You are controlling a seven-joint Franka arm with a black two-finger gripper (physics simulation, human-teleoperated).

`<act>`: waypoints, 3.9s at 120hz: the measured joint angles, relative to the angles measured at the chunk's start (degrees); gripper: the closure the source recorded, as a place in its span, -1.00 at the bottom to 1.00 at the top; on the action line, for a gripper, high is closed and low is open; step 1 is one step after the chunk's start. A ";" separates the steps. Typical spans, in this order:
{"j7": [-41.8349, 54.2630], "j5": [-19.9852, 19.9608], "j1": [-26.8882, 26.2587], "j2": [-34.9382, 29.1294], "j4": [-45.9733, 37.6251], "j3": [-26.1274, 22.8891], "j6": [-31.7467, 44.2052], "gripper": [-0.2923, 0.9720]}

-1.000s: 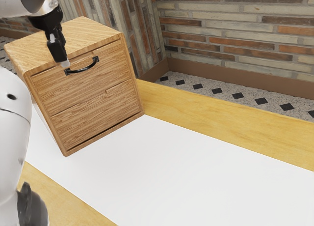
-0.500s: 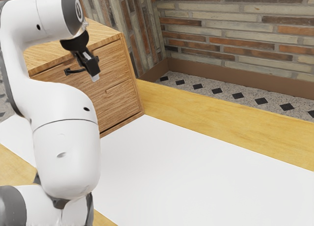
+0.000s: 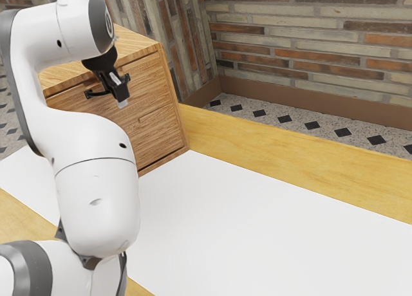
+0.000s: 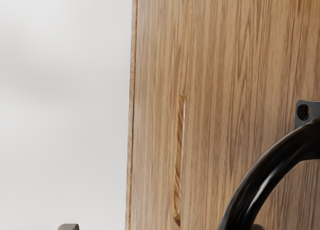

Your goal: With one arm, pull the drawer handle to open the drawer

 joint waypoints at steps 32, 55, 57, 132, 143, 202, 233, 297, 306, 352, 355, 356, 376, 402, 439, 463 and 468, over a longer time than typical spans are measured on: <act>1.67 -0.09 0.25 -0.36 -0.01 -0.09 0.10 0.14; 3.20 -0.05 -0.22 -1.08 0.05 0.41 0.10 0.24; 3.33 -0.02 -0.35 -1.10 0.03 0.48 0.10 0.25; 6.22 0.90 -6.53 -1.36 -5.13 2.56 -0.31 0.39; 6.43 0.91 -6.86 -1.58 -5.34 2.47 -0.34 0.39; 7.12 1.68 -10.86 -2.17 -8.42 3.83 0.05 0.40; 7.28 3.08 -13.99 -2.72 -10.45 5.36 0.16 0.40; 7.27 5.02 -18.23 -3.84 -11.80 7.18 0.27 0.41; 7.26 5.05 -18.54 -3.93 -12.12 7.19 0.28 0.41; 7.14 6.20 -21.76 -5.22 -14.86 8.01 0.21 0.42; 7.14 6.44 -21.93 -5.25 -15.09 8.03 0.21 0.42; 7.14 6.51 -21.98 -5.25 -15.15 8.04 0.21 0.41; 7.08 7.27 -23.01 -5.48 -15.47 8.41 0.22 0.41; 6.89 7.58 -25.32 -6.44 -16.29 9.74 0.15 0.41; 5.90 10.11 -28.91 -7.12 -16.59 10.44 -0.05 0.41; 5.09 10.38 -30.02 -7.68 -16.46 10.45 -0.11 0.41; 4.87 10.41 -30.29 -7.76 -16.46 10.46 -0.16 0.41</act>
